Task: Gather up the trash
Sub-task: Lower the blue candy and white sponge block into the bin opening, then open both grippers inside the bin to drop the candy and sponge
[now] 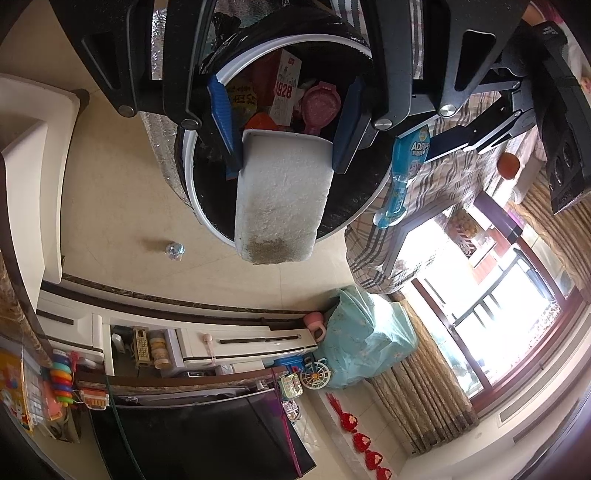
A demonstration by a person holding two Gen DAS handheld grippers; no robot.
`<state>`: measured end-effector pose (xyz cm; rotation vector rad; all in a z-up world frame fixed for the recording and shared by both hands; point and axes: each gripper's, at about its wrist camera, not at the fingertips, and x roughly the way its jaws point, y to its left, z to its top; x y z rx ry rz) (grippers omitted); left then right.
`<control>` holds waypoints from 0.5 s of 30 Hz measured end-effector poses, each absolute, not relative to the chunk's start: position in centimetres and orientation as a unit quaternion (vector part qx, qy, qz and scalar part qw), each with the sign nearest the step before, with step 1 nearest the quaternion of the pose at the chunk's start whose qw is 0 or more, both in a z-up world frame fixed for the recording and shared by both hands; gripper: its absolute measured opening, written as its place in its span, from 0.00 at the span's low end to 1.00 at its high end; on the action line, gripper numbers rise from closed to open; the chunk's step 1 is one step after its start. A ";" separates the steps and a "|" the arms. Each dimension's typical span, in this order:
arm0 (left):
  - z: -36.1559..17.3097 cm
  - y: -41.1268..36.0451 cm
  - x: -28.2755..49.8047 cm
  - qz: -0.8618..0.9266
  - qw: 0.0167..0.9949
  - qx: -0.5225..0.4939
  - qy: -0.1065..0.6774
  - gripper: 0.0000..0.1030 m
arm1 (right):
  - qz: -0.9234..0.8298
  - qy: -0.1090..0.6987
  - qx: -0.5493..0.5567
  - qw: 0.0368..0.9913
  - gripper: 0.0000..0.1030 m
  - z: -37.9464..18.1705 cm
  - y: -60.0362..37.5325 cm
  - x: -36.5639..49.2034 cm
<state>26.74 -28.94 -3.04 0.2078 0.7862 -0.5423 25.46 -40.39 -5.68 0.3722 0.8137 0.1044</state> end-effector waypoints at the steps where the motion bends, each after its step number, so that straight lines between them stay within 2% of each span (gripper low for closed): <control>1: -3.0 -29.0 26.7 -0.261 0.883 0.100 0.378 0.46 | 0.050 0.393 0.179 0.900 0.50 -5.7 -40.4 25.5; 15: -3.2 -29.1 26.7 -0.274 0.876 0.097 0.384 0.47 | 0.050 0.397 0.183 0.898 0.51 -5.8 -40.7 25.6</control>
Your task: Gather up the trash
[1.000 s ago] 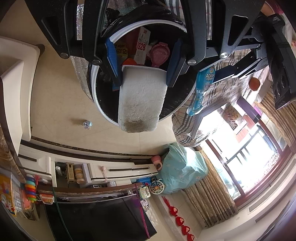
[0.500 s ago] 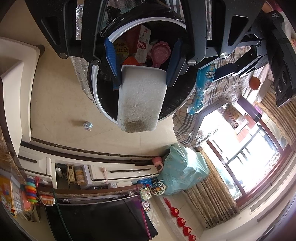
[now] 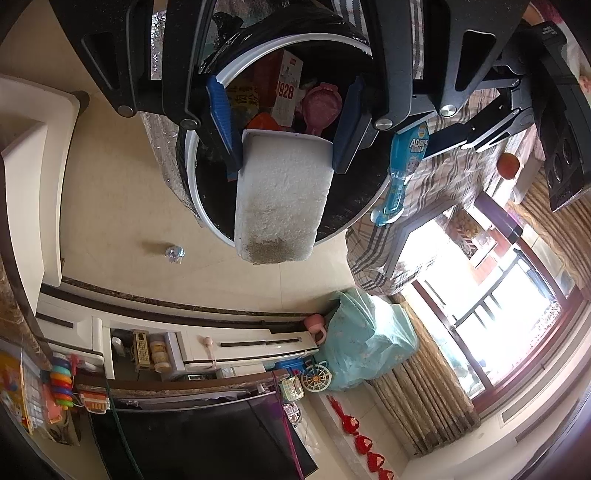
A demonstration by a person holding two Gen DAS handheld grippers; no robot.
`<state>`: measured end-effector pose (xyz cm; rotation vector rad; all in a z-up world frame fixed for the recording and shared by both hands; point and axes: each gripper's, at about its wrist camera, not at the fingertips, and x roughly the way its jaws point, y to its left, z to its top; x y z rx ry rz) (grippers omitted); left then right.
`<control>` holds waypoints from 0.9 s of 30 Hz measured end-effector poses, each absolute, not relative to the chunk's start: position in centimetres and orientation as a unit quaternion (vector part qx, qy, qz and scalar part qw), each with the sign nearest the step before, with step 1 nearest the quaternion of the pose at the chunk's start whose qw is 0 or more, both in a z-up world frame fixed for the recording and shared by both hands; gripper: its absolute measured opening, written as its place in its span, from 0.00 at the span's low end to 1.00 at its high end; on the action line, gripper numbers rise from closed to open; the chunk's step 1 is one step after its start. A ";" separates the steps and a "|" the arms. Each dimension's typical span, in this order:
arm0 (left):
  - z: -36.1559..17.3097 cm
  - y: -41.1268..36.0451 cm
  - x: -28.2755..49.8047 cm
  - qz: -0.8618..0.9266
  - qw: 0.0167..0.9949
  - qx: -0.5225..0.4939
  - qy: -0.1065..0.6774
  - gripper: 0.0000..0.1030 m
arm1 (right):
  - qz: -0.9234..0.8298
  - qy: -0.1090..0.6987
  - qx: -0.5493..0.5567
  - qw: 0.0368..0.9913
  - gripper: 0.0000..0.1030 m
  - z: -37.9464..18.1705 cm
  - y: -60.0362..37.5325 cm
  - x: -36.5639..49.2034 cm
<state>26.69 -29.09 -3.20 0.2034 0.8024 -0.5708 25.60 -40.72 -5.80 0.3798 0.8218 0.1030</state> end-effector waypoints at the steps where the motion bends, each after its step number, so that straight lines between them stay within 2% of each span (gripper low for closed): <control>1: -3.2 -29.2 26.6 -0.275 0.876 0.099 0.384 0.47 | 0.049 0.396 0.183 0.899 0.51 -5.7 -40.7 25.6; 5: -3.0 -29.3 26.5 -0.273 0.877 0.106 0.381 0.49 | 0.047 0.396 0.191 0.897 0.56 -5.7 -40.9 25.5; 8: -2.6 -29.1 26.3 -0.273 0.880 0.103 0.375 0.60 | 0.046 0.387 0.204 0.898 0.67 -5.3 -41.4 25.2; 10: -2.4 -28.6 26.1 -0.269 0.884 0.099 0.369 0.68 | 0.041 0.377 0.207 0.902 0.68 -4.9 -41.5 24.8; 15: -2.7 -26.1 25.2 -0.258 0.889 0.069 0.371 0.71 | 0.039 0.361 0.218 0.906 0.70 -4.0 -41.3 23.3; 16: -2.8 -25.6 24.9 -0.257 0.889 0.061 0.373 0.72 | 0.039 0.355 0.220 0.908 0.72 -3.8 -41.0 22.6; 18: -3.2 -24.4 24.2 -0.250 0.891 0.046 0.377 0.73 | 0.038 0.350 0.222 0.909 0.83 -3.8 -40.5 21.8; 20: -3.5 -22.8 23.3 -0.242 0.892 0.029 0.381 0.75 | 0.037 0.348 0.227 0.909 0.88 -3.9 -39.9 20.8; 27: -3.2 -17.3 19.6 -0.205 0.909 -0.035 0.361 0.89 | 0.037 0.337 0.245 0.908 0.91 -4.4 -37.4 17.1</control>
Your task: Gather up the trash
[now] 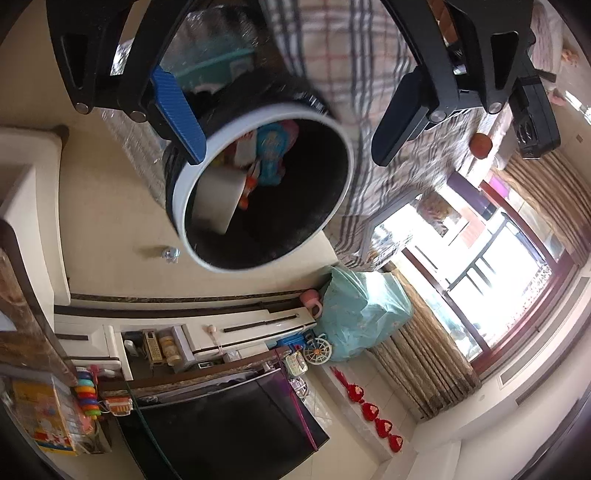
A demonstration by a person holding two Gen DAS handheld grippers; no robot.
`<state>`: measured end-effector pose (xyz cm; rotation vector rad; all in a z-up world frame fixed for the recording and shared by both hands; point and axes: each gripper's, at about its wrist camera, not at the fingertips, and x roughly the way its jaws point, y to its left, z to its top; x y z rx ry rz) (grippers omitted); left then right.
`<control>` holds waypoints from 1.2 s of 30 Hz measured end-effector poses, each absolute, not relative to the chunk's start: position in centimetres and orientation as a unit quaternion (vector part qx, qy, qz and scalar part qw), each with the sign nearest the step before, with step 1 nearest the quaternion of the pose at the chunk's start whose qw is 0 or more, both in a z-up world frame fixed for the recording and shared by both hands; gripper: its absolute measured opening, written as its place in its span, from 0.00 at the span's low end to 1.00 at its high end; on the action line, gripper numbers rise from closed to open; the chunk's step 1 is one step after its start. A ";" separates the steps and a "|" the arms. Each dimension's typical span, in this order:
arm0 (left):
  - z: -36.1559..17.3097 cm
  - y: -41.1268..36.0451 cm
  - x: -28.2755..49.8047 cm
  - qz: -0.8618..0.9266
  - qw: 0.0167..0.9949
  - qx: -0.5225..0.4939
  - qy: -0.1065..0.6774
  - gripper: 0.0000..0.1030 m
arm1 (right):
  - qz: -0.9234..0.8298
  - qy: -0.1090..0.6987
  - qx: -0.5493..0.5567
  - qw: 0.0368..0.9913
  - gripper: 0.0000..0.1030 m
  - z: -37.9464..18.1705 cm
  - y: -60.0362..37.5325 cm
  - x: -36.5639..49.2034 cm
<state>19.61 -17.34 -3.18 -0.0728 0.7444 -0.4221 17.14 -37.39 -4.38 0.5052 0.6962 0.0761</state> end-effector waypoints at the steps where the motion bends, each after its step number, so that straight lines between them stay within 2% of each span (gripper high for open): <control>1: -3.1 -16.7 19.0 -0.205 0.911 -0.041 0.355 0.89 | 0.037 0.328 0.248 0.911 0.91 -4.3 -36.8 16.3; 4: -2.7 -15.1 17.1 -0.190 0.923 -0.040 0.334 0.89 | 0.031 0.300 0.239 0.923 0.93 -3.9 -35.4 14.1; 6: -2.6 -13.9 15.8 -0.177 0.930 -0.040 0.319 0.89 | 0.023 0.287 0.222 0.932 0.98 -3.6 -34.3 13.2; 9: -2.2 -12.3 13.8 -0.151 0.943 -0.040 0.295 0.94 | 0.008 0.275 0.188 0.943 1.00 -3.2 -32.6 12.0; 15: -0.9 -10.6 10.4 -0.105 0.966 -0.018 0.237 1.00 | -0.004 0.264 0.140 0.954 1.00 -2.1 -30.6 10.8; 19: 0.2 -9.6 8.5 -0.076 0.977 -0.021 0.200 1.00 | -0.018 0.209 0.082 0.974 1.00 0.4 -28.7 8.8; 21: 0.4 -9.3 8.0 -0.062 0.979 -0.020 0.191 1.00 | -0.023 0.178 0.061 0.982 1.00 1.2 -27.9 7.9; 36: -0.7 -8.6 6.0 -0.030 0.985 0.009 0.170 1.00 | -0.044 0.164 0.060 0.984 1.00 -0.6 -26.9 6.5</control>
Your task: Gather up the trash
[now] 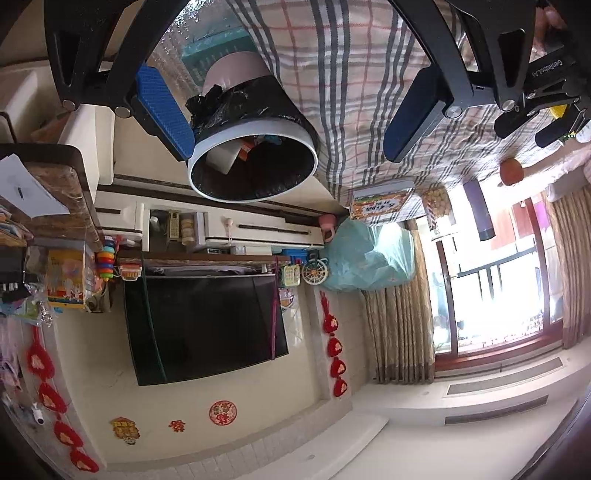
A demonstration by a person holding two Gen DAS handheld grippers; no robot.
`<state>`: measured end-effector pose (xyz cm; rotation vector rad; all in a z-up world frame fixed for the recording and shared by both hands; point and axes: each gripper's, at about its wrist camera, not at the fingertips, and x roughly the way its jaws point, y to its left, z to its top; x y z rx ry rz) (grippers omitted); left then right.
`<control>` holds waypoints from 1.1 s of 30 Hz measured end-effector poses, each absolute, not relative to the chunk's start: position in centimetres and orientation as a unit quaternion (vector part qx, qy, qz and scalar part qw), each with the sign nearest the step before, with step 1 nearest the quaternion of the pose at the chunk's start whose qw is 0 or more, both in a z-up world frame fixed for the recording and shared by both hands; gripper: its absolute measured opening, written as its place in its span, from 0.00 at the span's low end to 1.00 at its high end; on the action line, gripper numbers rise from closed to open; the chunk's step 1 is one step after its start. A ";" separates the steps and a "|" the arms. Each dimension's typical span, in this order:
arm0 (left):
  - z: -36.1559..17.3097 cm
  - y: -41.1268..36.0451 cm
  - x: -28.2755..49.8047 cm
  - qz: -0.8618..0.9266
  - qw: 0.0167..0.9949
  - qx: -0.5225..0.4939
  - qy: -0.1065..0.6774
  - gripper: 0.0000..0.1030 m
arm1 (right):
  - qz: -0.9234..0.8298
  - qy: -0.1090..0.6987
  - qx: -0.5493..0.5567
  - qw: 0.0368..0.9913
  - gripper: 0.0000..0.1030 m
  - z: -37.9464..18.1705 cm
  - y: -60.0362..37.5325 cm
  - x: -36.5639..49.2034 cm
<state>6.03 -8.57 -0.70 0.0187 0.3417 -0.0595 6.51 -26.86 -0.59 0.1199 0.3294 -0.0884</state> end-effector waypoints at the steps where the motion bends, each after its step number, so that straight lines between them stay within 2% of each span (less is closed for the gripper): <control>1: -0.7 -8.5 6.0 -0.030 0.985 0.008 0.170 1.00 | -0.046 0.162 0.058 0.984 1.00 -0.6 -26.8 6.4; 33: -0.3 -8.7 5.2 -0.027 0.987 0.009 0.158 1.00 | -0.041 0.178 0.045 0.982 1.00 -1.7 -25.8 6.7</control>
